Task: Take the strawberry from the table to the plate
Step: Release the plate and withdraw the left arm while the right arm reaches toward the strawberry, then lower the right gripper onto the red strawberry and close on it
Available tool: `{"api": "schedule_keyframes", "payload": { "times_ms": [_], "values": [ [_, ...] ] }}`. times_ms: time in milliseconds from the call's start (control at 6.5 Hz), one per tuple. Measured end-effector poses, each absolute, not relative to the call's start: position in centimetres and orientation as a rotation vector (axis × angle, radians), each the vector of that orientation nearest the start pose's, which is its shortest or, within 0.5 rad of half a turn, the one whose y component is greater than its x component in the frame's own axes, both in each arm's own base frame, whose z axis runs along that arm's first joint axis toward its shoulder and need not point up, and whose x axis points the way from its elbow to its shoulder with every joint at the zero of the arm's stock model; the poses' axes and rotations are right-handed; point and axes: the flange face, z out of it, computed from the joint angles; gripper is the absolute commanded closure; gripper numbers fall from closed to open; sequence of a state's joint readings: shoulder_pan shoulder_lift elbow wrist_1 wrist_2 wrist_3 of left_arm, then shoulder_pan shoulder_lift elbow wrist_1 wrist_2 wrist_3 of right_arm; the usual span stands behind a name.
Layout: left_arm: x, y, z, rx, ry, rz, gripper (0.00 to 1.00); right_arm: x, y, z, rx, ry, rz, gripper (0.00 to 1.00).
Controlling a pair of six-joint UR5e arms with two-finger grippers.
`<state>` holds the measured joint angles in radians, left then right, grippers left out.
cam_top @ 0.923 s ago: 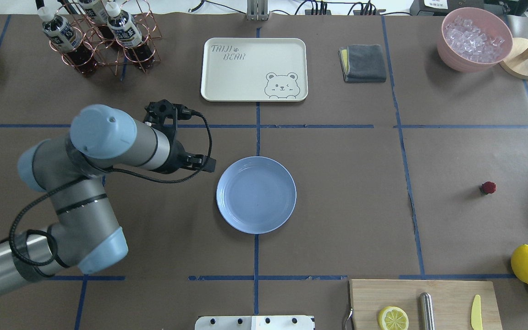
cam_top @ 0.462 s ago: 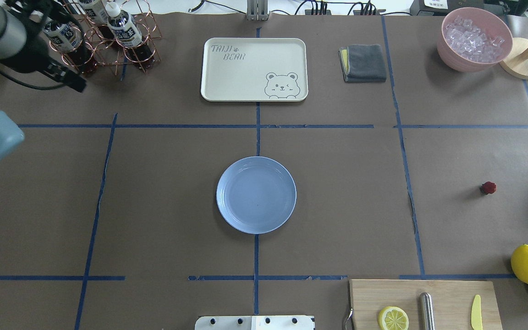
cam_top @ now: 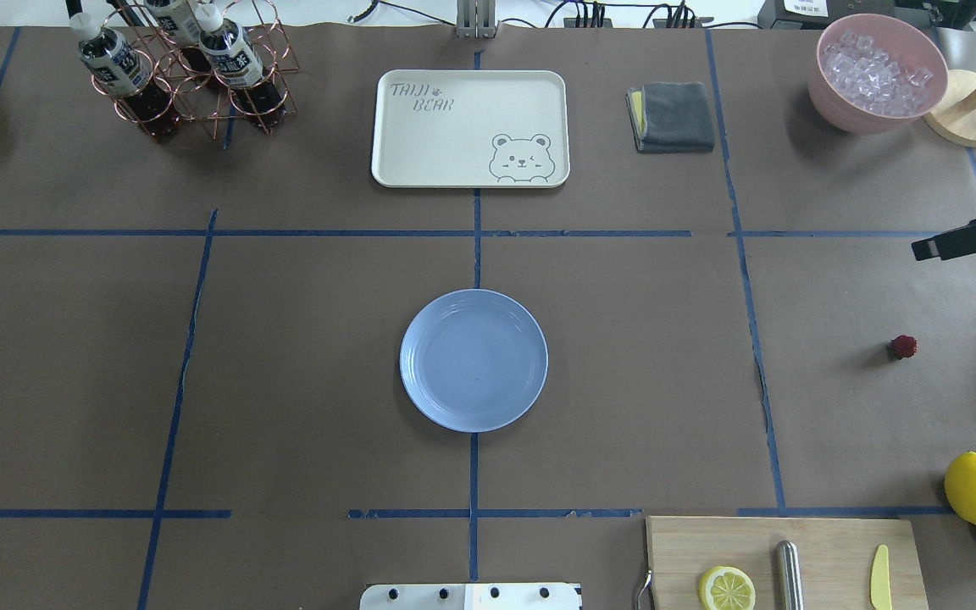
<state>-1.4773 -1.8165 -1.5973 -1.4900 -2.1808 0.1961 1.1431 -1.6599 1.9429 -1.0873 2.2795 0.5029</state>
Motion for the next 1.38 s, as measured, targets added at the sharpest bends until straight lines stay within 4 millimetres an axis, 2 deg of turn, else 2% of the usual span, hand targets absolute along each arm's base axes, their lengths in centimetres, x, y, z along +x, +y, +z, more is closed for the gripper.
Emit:
{"api": "schedule_keyframes", "payload": {
  "times_ms": [154,308,462,615,923,1231,1385],
  "values": [
    [-4.2,-56.9,57.9,0.161,0.642,0.297,0.00,-15.4,-44.6,42.7,0.314,-0.866,-0.198,0.00],
    [-5.6,-52.9,61.9,0.125,0.718,0.254,0.00,-17.4,-43.9,41.0,0.282,-0.821,-0.201,0.00],
    [-6.0,-49.8,63.8,0.113,0.784,0.226,0.00,-19.5,-42.7,41.2,0.258,-0.788,-0.196,0.00],
    [-6.1,-48.8,64.0,0.114,0.809,0.217,0.00,-20.7,-41.3,42.8,0.261,-0.768,-0.194,0.00],
    [-6.0,-48.7,63.8,0.119,0.822,0.215,0.00,-22.5,-39.0,48.8,0.285,-0.738,-0.195,0.00],
    [-6.0,-48.8,63.7,0.124,0.828,0.217,0.00,-22.6,-37.9,54.8,0.319,-0.706,-0.228,0.00],
    [-6.0,-48.8,63.5,0.127,0.828,0.218,0.00,-22.4,-37.7,56.7,0.321,-0.690,-0.255,0.02]
  ]
}}
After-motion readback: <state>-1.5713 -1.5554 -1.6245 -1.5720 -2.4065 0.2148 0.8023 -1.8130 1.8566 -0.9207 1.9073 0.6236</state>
